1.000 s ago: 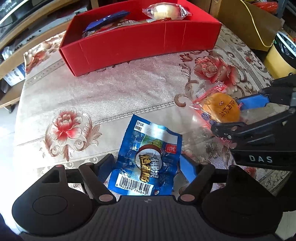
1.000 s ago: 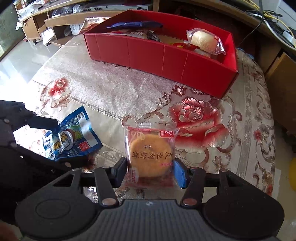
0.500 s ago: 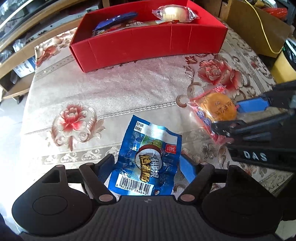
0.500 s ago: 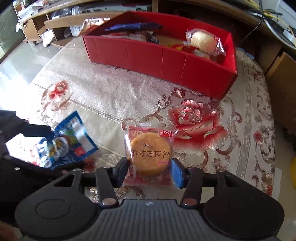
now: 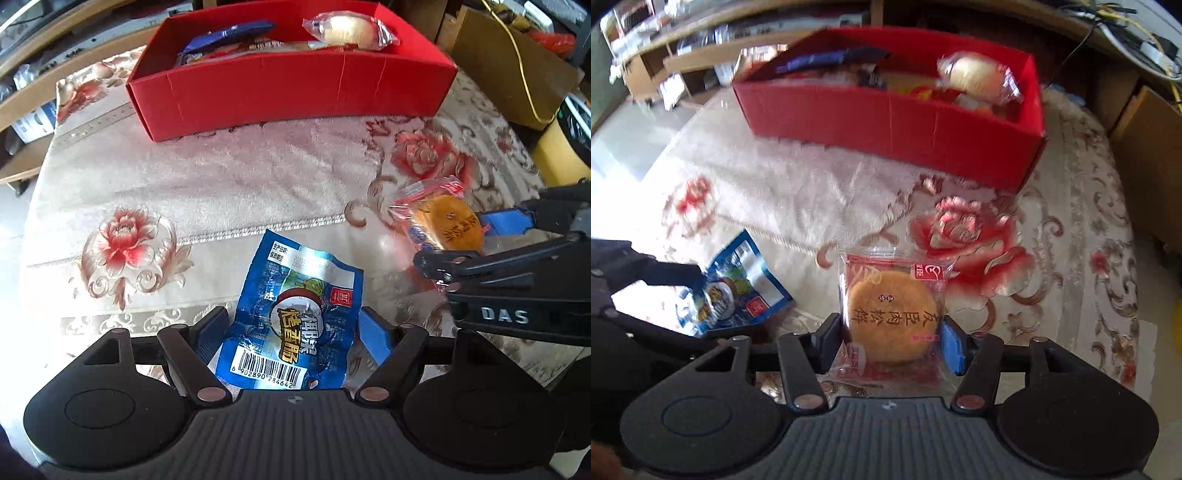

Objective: Organize snacks
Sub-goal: 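Lift the sausage packet and pastry cake and carry them over the red box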

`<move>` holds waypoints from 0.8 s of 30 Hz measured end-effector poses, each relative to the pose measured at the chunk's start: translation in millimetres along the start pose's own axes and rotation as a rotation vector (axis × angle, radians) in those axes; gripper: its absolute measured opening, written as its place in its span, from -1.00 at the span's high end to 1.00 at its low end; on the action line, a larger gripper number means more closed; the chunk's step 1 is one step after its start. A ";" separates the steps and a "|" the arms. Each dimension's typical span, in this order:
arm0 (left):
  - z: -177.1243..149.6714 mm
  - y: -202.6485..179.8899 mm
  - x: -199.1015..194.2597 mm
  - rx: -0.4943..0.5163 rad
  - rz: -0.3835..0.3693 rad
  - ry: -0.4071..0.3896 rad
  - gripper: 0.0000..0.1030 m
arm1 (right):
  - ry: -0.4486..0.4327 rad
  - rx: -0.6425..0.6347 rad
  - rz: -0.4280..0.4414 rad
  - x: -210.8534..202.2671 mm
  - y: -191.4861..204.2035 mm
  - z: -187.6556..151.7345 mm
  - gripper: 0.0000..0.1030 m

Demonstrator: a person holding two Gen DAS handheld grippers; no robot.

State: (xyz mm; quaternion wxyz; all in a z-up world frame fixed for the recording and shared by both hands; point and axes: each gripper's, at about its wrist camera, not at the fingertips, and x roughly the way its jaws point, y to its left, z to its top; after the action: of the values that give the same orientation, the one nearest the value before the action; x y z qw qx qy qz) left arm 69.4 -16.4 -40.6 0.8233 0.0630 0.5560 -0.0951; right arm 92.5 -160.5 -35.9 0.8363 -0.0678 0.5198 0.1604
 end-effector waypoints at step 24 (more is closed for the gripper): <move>84.2 -3.6 -38.3 -0.064 -0.005 -0.219 -0.56 | -0.222 0.169 -0.022 -49.2 -45.5 60.0 -0.11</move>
State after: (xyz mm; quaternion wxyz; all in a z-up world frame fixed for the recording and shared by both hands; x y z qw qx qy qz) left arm 130.7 -34.3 26.4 0.8804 0.0246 0.4658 -0.0855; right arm 138.7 -196.1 32.5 0.8931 0.0156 0.4350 0.1136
